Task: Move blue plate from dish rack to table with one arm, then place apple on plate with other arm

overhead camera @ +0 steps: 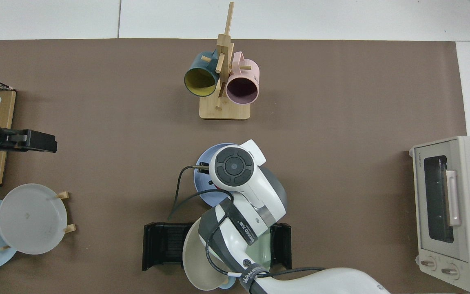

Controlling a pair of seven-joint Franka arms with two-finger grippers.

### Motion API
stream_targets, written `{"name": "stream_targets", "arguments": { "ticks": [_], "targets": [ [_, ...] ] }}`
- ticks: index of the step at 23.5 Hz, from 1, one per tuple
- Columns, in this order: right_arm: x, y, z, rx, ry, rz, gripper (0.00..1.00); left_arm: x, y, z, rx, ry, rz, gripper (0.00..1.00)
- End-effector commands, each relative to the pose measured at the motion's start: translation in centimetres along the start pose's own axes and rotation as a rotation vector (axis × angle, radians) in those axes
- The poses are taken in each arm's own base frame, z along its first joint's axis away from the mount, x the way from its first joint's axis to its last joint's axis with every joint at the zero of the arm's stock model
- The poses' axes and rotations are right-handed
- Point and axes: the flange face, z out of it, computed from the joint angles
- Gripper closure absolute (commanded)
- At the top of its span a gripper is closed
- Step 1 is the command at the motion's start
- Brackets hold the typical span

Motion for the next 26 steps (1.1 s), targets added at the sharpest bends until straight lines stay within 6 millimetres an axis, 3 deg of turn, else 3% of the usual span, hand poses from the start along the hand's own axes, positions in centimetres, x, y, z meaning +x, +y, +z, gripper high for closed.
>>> {"name": "stream_targets", "arguments": {
  "ticks": [1, 3, 4, 6, 14, 23, 26],
  "targets": [
    [0.3, 0.5, -5.0, 0.013, 0.021, 0.015, 0.00, -0.1, -1.1, 0.3, -0.009, 0.026, -0.006, 0.00],
    [0.9, 1.2, -7.7, 0.033, 0.036, 0.013, 0.00, 0.2, -0.8, 0.6, -0.015, 0.035, -0.003, 0.00],
    [1.2, 1.9, -10.0, 0.053, 0.051, -0.008, 0.00, 0.3, -0.8, 0.7, -0.021, 0.035, -0.004, 0.00],
    [3.0, 4.5, -13.8, 0.069, 0.081, -0.039, 0.00, 0.3, -0.9, 0.7, -0.023, 0.036, -0.006, 0.00],
    [8.0, 15.6, -22.1, 0.041, 0.092, -0.194, 0.00, 0.6, -1.0, 0.7, -0.025, 0.050, -0.006, 0.00],
    [11.9, 31.6, -27.7, -0.009, 0.066, -0.382, 0.00, 0.4, -1.1, 1.3, -0.026, 0.034, -0.010, 0.00],
    [11.9, 34.8, -28.8, -0.046, 0.053, -0.390, 0.00, 0.1, -0.9, 1.6, -0.025, 0.023, -0.007, 0.00]
  ]
}}
